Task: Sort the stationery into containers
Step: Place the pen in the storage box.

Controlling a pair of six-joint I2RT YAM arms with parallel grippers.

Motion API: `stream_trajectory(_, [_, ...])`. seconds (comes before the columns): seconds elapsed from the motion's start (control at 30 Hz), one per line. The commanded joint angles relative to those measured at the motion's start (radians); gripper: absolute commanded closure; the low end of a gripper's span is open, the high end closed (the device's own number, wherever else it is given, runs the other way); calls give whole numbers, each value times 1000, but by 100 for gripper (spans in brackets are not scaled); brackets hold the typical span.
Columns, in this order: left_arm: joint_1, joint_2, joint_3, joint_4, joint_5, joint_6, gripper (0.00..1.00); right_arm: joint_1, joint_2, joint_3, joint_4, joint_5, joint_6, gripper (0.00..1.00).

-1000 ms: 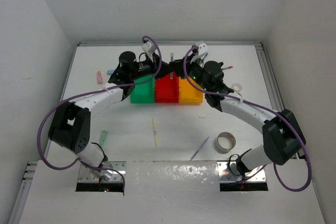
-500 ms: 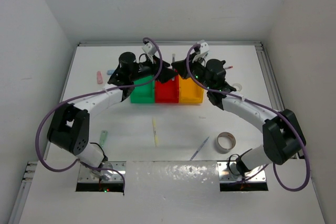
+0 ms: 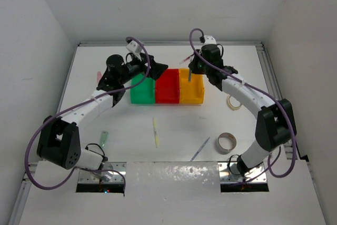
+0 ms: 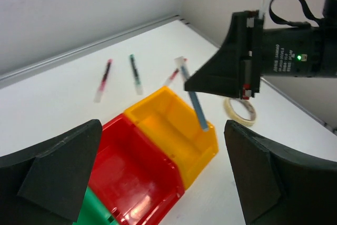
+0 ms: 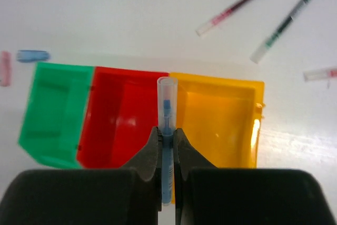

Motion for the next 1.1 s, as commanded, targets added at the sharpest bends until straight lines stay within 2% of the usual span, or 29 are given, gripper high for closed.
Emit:
stream_trajectory(0.0, [14, -41, -28, -29, -121, 27, 0, 14, 73, 68, -193, 133, 59, 100])
stream_trajectory(0.13, [19, -54, -44, -37, -130, 31, 0, 20, 153, 97, -207, 200, 64, 100])
stream_trajectory(0.3, [32, -65, -65, -19, -152, 42, 0, 38, 216, 117, -219, 206, 36, 100])
stream_trajectory(0.47, [35, -61, -73, 0, -149, 44, 0, 46, 270, 114, -187, 156, 18, 100])
stream_trajectory(1.07, [39, -56, -75, 34, -150, 50, 0, 34, 402, 208, -129, 146, -14, 100])
